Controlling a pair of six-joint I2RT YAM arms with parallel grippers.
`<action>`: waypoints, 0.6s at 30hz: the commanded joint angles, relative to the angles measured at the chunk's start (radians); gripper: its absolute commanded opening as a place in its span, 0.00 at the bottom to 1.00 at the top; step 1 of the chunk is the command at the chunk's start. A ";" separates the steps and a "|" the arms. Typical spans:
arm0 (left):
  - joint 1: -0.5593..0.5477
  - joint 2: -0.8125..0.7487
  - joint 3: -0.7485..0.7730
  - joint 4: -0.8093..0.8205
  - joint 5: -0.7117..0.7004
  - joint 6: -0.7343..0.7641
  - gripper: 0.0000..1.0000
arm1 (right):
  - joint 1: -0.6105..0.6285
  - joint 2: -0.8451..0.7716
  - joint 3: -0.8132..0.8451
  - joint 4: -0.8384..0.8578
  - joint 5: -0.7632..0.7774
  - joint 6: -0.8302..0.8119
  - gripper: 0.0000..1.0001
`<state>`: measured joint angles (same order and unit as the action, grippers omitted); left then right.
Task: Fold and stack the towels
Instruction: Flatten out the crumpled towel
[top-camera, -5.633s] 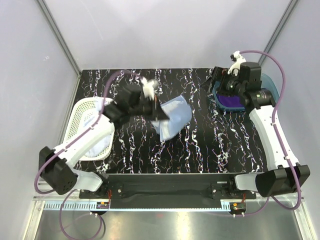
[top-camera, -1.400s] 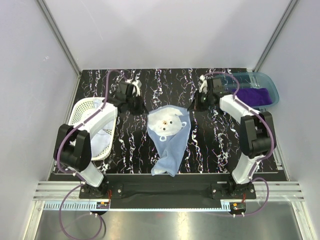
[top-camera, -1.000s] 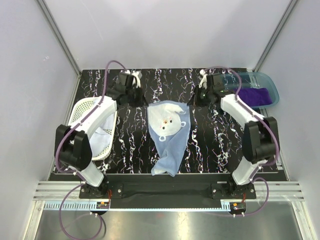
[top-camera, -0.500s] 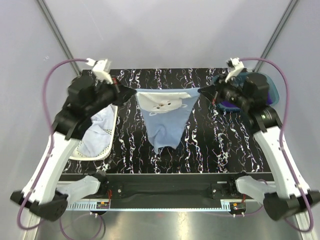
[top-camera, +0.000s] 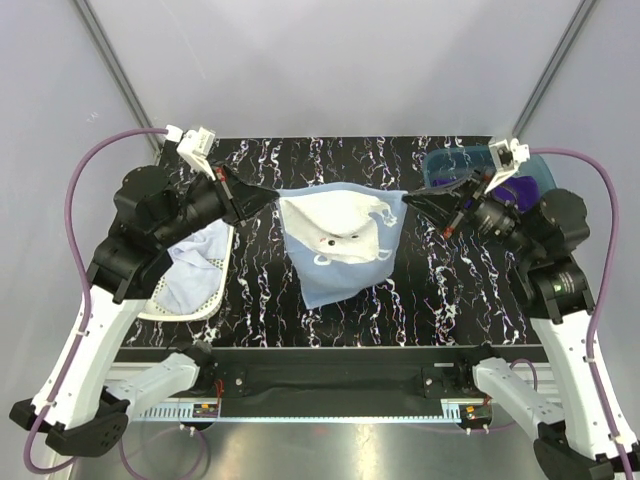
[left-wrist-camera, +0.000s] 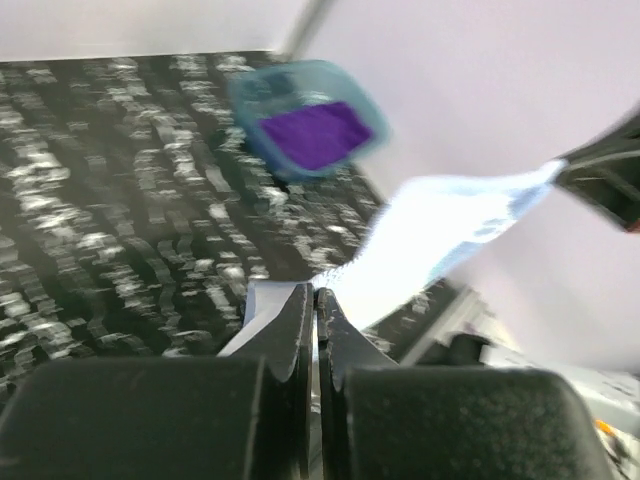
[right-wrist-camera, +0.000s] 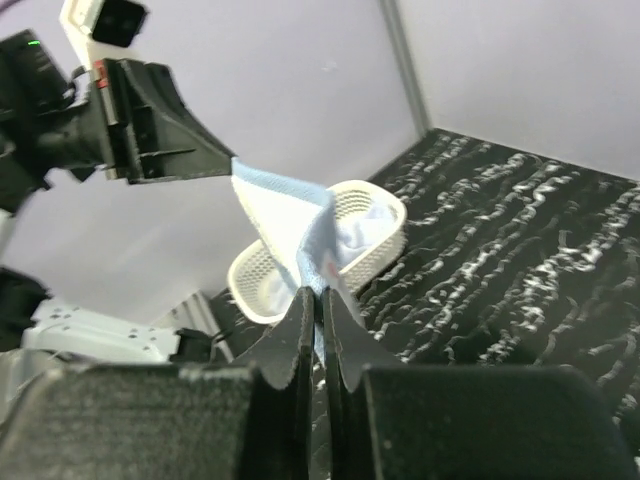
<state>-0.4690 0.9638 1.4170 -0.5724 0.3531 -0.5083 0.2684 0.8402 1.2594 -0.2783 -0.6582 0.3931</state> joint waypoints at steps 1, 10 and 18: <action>-0.016 -0.046 0.034 0.140 0.158 -0.107 0.00 | 0.000 -0.079 -0.063 0.249 -0.116 0.180 0.00; -0.033 -0.119 0.020 0.341 0.306 -0.289 0.00 | -0.001 -0.207 -0.054 0.360 -0.071 0.286 0.00; -0.042 -0.071 0.118 0.310 0.325 -0.326 0.00 | 0.000 -0.196 -0.008 0.303 0.058 0.225 0.00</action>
<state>-0.5076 0.8463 1.4631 -0.2878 0.6270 -0.7959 0.2684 0.6071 1.2163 0.0360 -0.6888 0.6510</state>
